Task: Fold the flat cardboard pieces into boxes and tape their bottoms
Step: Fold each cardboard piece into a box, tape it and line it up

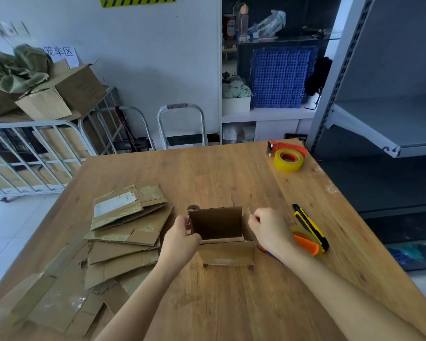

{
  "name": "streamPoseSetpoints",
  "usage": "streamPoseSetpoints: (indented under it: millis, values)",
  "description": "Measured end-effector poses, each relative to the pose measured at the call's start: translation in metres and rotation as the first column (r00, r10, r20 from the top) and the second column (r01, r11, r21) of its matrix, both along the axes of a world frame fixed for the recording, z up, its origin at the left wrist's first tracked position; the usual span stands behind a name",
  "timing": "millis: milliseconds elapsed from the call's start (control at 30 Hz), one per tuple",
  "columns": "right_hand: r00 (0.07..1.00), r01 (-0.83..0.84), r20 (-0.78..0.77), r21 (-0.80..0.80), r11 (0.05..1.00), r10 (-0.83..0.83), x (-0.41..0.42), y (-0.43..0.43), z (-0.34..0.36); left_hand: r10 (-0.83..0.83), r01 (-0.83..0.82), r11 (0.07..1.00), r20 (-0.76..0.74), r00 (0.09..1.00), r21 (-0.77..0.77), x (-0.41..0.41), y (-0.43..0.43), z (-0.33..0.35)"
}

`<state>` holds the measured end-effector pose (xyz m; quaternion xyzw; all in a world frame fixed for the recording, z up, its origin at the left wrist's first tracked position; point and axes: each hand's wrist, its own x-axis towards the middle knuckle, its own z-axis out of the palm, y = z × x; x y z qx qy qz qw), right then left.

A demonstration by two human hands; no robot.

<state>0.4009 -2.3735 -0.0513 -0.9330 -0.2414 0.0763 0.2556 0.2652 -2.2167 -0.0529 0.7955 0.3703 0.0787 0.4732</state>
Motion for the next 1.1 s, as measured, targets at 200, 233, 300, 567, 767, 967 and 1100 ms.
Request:
streamPoseSetpoints:
  millis: [200,233,300,567,767,967,1100]
  values:
    - [0.992,0.129,-0.013,0.003,0.992,-0.128,0.001,0.000,-0.013,-0.136,0.133,0.977,0.010,0.991,0.165,0.008,-0.007,0.000]
    - [0.985,0.167,-0.047,0.032,0.985,-0.165,0.005,-0.001,-0.013,-0.149,0.143,0.974,0.020,0.989,0.175,0.010,-0.008,-0.001]
    - [0.976,0.205,-0.091,0.070,0.976,-0.198,0.010,-0.002,-0.013,-0.178,0.167,0.969,0.043,0.983,0.183,0.009,-0.006,-0.001]
    - [0.999,0.024,-0.044,0.057,0.998,-0.021,0.003,0.001,-0.013,-0.426,0.432,0.831,-0.098,0.899,0.350,0.006,-0.003,-0.015]
    - [0.983,-0.049,-0.143,0.402,0.914,0.116,-0.008,-0.025,-0.027,-0.434,0.492,0.804,-0.236,0.869,0.333,0.009,0.007,-0.020]
    - [0.915,-0.396,-0.035,0.112,0.911,0.402,0.000,-0.034,-0.036,-0.442,0.461,0.846,-0.134,0.887,0.267,0.014,0.002,-0.012]
    - [0.888,-0.458,-0.047,-0.025,0.888,0.457,0.008,-0.021,-0.031,-0.421,0.434,0.862,-0.108,0.901,0.261,0.012,0.002,-0.011]
